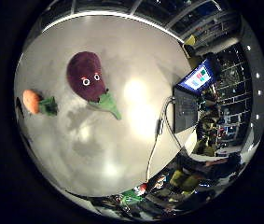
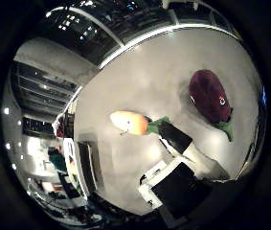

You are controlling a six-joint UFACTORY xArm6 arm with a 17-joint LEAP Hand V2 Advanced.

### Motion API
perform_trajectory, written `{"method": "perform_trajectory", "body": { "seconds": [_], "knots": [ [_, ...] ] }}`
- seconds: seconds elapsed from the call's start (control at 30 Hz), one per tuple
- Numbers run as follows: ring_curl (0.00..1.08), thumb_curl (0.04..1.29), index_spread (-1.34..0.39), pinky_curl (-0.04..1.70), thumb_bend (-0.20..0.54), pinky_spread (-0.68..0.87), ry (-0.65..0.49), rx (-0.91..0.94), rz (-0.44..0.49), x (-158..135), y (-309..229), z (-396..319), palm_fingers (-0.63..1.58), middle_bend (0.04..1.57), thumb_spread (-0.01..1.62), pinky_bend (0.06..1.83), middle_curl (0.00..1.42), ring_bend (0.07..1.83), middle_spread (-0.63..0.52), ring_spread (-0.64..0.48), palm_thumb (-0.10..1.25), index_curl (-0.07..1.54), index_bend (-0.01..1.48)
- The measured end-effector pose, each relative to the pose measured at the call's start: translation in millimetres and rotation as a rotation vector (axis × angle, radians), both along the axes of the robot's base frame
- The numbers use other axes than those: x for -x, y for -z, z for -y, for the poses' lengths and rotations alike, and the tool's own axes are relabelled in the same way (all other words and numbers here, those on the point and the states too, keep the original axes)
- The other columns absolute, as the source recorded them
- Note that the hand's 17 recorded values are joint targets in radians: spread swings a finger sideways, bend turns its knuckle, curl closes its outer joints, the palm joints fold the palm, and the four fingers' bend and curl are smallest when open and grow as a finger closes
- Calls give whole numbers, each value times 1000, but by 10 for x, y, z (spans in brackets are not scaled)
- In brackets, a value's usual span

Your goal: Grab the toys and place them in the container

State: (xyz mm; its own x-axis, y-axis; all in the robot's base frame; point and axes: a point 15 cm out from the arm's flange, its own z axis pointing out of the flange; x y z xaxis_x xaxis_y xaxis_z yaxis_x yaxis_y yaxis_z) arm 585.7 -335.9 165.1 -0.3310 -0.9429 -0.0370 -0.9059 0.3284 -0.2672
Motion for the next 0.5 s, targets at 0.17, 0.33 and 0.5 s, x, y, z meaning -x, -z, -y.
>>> {"method": "perform_trajectory", "body": {
  "seconds": [0.17,0.33,0.5],
  "knots": [
    [240,414,-188,305,-28,368,34,-35,-48,55,299,158,122,228,1051,380,335,346,164,182,682,263,145],
    [242,404,-174,304,-25,368,41,-37,-66,99,479,205,127,242,1058,378,335,339,192,192,649,262,153],
    [244,396,-161,303,-25,373,40,-44,-86,125,636,189,176,250,1059,383,334,350,205,204,637,264,154]
  ]
}}
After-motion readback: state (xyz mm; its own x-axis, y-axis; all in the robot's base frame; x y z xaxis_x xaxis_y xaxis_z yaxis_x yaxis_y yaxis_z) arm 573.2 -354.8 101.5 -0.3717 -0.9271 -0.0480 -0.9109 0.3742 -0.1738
